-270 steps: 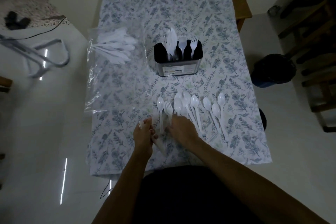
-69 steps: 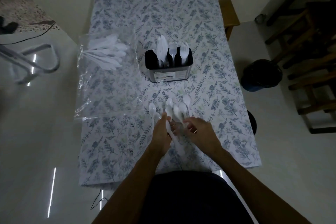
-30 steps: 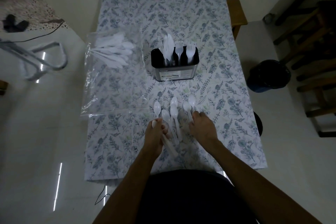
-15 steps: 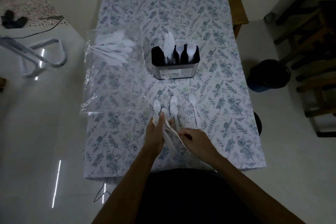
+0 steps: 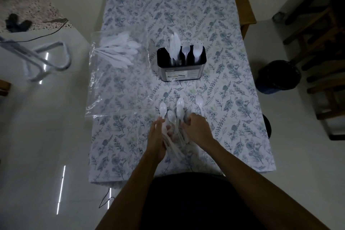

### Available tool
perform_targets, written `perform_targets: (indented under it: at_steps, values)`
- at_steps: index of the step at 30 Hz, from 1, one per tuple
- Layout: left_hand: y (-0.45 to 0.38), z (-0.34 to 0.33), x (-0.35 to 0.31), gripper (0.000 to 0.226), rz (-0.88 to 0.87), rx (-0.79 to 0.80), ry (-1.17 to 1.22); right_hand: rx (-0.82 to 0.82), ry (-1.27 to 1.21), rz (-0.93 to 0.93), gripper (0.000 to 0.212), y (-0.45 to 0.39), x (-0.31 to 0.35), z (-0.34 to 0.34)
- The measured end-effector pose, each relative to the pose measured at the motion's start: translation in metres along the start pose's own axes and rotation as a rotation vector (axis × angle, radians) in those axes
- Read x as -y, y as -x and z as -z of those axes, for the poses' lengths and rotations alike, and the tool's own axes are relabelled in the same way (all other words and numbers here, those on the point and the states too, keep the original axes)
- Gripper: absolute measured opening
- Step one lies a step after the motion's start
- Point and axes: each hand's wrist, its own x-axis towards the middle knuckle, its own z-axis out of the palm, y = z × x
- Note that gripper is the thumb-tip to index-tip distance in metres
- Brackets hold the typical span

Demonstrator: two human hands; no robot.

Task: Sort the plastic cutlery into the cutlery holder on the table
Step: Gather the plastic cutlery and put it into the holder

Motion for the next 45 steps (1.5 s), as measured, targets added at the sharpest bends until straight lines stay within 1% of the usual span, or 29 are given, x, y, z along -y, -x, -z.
perform_targets:
  at_steps: [3, 4, 7, 8, 11, 14, 16, 21, 23, 25, 27, 29, 31, 33, 35, 37, 38, 41, 43, 45]
  values:
    - [-0.003, 0.006, 0.001, 0.048, 0.015, 0.0, 0.044, 0.008, -0.043, -0.011, 0.02, -0.007, 0.002, -0.009]
    - [-0.003, 0.008, 0.0, 0.047, 0.02, -0.004, 0.058, 0.013, -0.07, -0.025, 0.018, -0.008, 0.002, -0.009]
    - [-0.008, 0.013, 0.001, 0.03, 0.002, -0.011, 0.04, 0.023, -0.088, -0.042, 0.018, -0.005, -0.001, -0.011]
    - [-0.008, 0.011, 0.001, 0.028, -0.004, -0.013, 0.038, 0.029, -0.089, -0.044, 0.018, -0.004, -0.002, -0.012]
    - [-0.011, 0.012, 0.003, 0.026, 0.0, -0.022, 0.065, 0.032, -0.101, -0.031, 0.015, 0.0, -0.004, -0.012]
    - [-0.017, 0.015, 0.009, 0.028, 0.023, 0.038, 0.11, 0.001, -0.063, -0.01, 0.018, 0.002, -0.004, -0.014]
    - [-0.019, 0.017, 0.01, 0.028, 0.021, 0.05, 0.124, 0.01, -0.024, 0.014, 0.021, 0.0, -0.002, -0.015]
    - [-0.02, 0.019, 0.004, 0.023, 0.021, 0.096, 0.142, 0.027, 0.03, 0.035, 0.016, -0.003, 0.004, -0.018]
    - [-0.021, 0.022, 0.005, 0.027, 0.042, 0.066, 0.127, 0.037, 0.027, 0.022, 0.019, -0.001, 0.004, -0.018]
    - [-0.02, 0.024, 0.005, 0.027, 0.046, 0.036, 0.118, 0.054, 0.014, 0.012, 0.016, 0.004, 0.005, -0.016]
    - [-0.018, 0.025, 0.005, 0.023, 0.035, 0.037, 0.099, 0.059, -0.019, 0.012, 0.011, 0.01, 0.006, -0.012]
    - [-0.014, 0.025, 0.004, 0.023, 0.007, 0.057, 0.065, 0.043, -0.079, 0.052, 0.01, 0.019, 0.01, -0.005]
    - [-0.006, 0.023, 0.0, 0.03, -0.024, 0.092, 0.013, 0.051, -0.161, 0.131, 0.011, 0.032, 0.019, 0.0]
    - [-0.002, 0.023, -0.003, 0.035, -0.007, 0.08, -0.007, 0.069, -0.218, 0.195, 0.011, 0.043, 0.029, -0.002]
    - [0.001, 0.021, -0.008, 0.04, 0.014, 0.047, -0.027, 0.065, -0.232, 0.23, 0.01, 0.051, 0.038, -0.01]
    - [0.002, 0.023, -0.013, 0.054, 0.008, 0.053, -0.062, 0.053, -0.222, 0.263, 0.01, 0.053, 0.044, -0.019]
    - [0.0, 0.026, -0.013, 0.056, 0.009, 0.06, -0.068, 0.055, -0.211, 0.272, 0.011, 0.054, 0.046, -0.023]
    - [-0.002, 0.033, -0.02, 0.047, 0.046, 0.017, -0.035, 0.062, -0.15, 0.307, 0.014, 0.057, 0.053, -0.028]
    - [-0.006, 0.041, -0.02, 0.046, 0.069, 0.026, 0.0, 0.117, -0.12, 0.341, 0.017, 0.06, 0.058, -0.027]
    - [-0.006, 0.049, -0.025, 0.03, 0.059, 0.015, -0.008, 0.153, -0.11, 0.364, 0.019, 0.057, 0.06, -0.026]
